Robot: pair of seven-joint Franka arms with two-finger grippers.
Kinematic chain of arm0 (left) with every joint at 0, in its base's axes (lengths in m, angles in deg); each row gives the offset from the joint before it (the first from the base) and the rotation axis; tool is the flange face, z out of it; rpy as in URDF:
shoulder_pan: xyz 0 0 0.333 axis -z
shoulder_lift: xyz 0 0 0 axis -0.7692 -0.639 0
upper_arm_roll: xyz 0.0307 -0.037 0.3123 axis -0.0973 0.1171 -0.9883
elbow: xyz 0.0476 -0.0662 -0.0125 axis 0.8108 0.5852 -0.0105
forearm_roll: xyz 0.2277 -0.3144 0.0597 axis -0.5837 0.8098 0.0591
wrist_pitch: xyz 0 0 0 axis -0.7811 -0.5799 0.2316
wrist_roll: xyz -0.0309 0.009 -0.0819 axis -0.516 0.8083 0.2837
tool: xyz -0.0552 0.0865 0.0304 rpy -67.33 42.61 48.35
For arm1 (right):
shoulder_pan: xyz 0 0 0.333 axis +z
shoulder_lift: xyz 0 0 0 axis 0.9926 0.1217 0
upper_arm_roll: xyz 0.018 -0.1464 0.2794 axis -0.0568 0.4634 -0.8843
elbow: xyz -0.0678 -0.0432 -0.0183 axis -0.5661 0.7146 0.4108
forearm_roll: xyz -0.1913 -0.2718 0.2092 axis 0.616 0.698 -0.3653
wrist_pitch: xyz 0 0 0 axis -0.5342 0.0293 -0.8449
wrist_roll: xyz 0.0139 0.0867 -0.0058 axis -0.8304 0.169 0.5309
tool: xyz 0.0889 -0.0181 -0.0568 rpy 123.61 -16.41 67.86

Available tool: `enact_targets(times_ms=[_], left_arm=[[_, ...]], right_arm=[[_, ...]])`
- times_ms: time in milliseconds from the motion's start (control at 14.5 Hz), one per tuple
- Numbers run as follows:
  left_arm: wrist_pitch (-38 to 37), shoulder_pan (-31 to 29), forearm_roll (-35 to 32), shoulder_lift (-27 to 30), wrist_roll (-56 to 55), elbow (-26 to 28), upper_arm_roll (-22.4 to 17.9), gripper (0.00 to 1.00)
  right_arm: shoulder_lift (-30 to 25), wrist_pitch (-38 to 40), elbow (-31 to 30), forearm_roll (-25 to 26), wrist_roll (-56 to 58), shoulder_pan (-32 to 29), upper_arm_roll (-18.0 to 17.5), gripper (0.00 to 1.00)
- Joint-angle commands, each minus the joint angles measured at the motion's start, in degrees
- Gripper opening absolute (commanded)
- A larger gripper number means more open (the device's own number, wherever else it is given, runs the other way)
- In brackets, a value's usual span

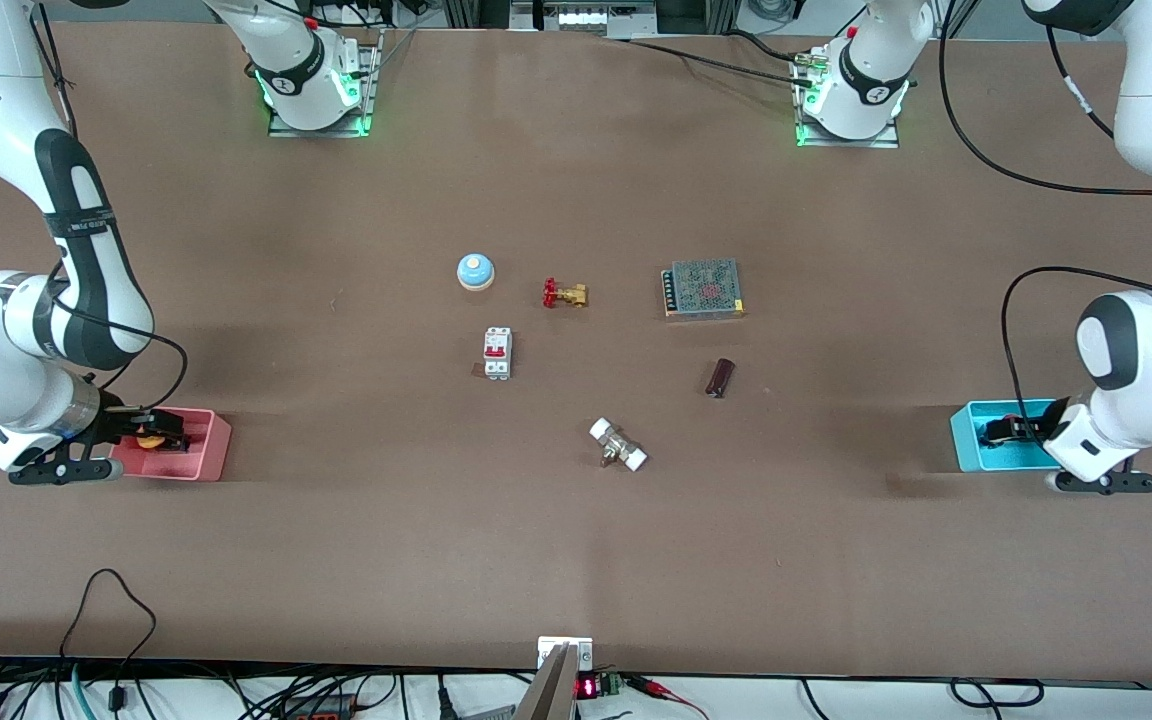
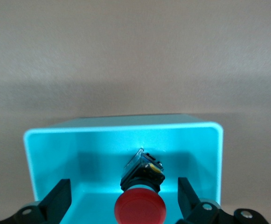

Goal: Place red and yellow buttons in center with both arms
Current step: 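Close the right gripper on the yellow button while the left gripper grips the red button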

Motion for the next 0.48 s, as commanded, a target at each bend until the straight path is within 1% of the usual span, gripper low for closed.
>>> enact_targets(times_ms=[0, 69, 138, 208, 277, 346, 415], left_arm=[[1.63, -1.49, -0.32, 0.63, 1.39, 1.93, 1.09, 0.95], [1.63, -1.49, -0.32, 0.63, 1.39, 1.93, 1.09, 0.89], [1.63, -1.49, -0.32, 0.55, 1.48, 1.93, 1.09, 0.74], [1.63, -1.49, -0.32, 0.55, 1.74, 1.93, 1.09, 0.66], [1.63, -1.4, -0.32, 0.55, 1.74, 1.76, 1.09, 0.61], [1.72, -1.49, -0.32, 0.55, 1.74, 1.75, 1.09, 0.54], [1.72, -1.4, -0.32, 0.63, 1.74, 1.67, 1.18, 0.51]], right_arm=[[0.28, -0.96, -0.81, 0.68, 0.35, -1.15, -1.25, 1.0], [0.36, -0.96, -0.81, 0.68, 0.27, -1.15, -1.25, 1.0], [0.45, -0.96, -0.81, 0.68, 0.26, -1.15, -1.25, 1.0], [0.71, -0.96, -0.81, 0.68, 0.26, -1.15, -1.25, 1.0], [0.8, -1.05, -0.81, 0.68, 0.18, -1.15, -1.25, 1.0], [0.98, -1.05, -0.81, 0.68, 0.18, -1.15, -1.25, 1.0], [1.15, -1.05, -0.73, 0.68, 0.18, -1.15, -1.25, 0.99]])
